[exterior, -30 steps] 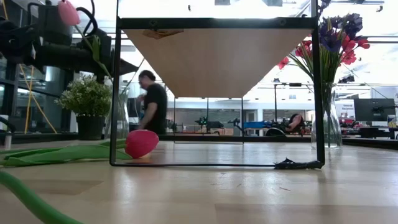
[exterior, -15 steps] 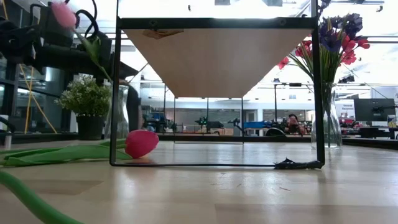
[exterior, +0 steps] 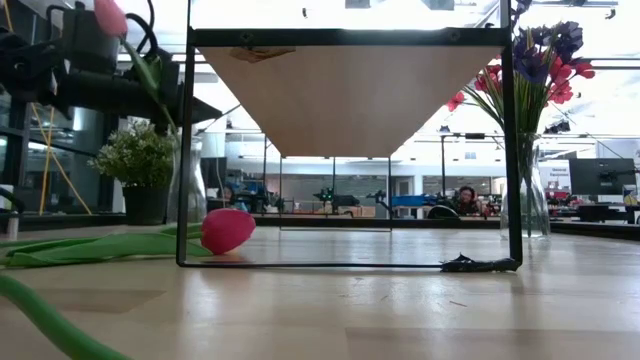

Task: Pick and place flowers into a vace then onto a shelf
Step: Put the dark red tulip into the left transparent vase

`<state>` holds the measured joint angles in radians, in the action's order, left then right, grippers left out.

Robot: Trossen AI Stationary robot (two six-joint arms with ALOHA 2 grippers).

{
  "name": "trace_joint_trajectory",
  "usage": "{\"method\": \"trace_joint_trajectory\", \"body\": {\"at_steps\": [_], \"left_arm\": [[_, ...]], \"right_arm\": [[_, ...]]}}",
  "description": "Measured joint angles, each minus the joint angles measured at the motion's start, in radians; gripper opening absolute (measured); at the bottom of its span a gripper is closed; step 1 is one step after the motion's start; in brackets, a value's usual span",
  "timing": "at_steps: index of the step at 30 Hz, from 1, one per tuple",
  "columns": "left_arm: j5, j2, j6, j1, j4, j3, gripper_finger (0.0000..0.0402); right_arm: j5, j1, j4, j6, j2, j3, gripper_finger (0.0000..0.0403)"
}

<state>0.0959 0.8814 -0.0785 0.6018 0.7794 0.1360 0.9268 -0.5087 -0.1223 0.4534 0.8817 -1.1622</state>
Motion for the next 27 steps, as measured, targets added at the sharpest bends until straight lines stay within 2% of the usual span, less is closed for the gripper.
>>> {"method": "trace_joint_trajectory", "body": {"at_steps": [4,20,27], "left_arm": [[0.000,0.000,0.006,0.000,0.031,0.000,0.0021],[-0.074,-0.005,0.045,0.001,0.253,0.000,0.0021],[-0.099,-0.071,0.051,0.001,0.293,0.027,0.0021]], "right_arm": [[0.027,0.000,0.000,0.000,-0.001,0.000,0.0181],[0.036,0.000,0.038,0.053,-0.005,0.000,0.0181],[0.046,0.000,0.055,0.055,-0.018,0.000,0.0181]]}}
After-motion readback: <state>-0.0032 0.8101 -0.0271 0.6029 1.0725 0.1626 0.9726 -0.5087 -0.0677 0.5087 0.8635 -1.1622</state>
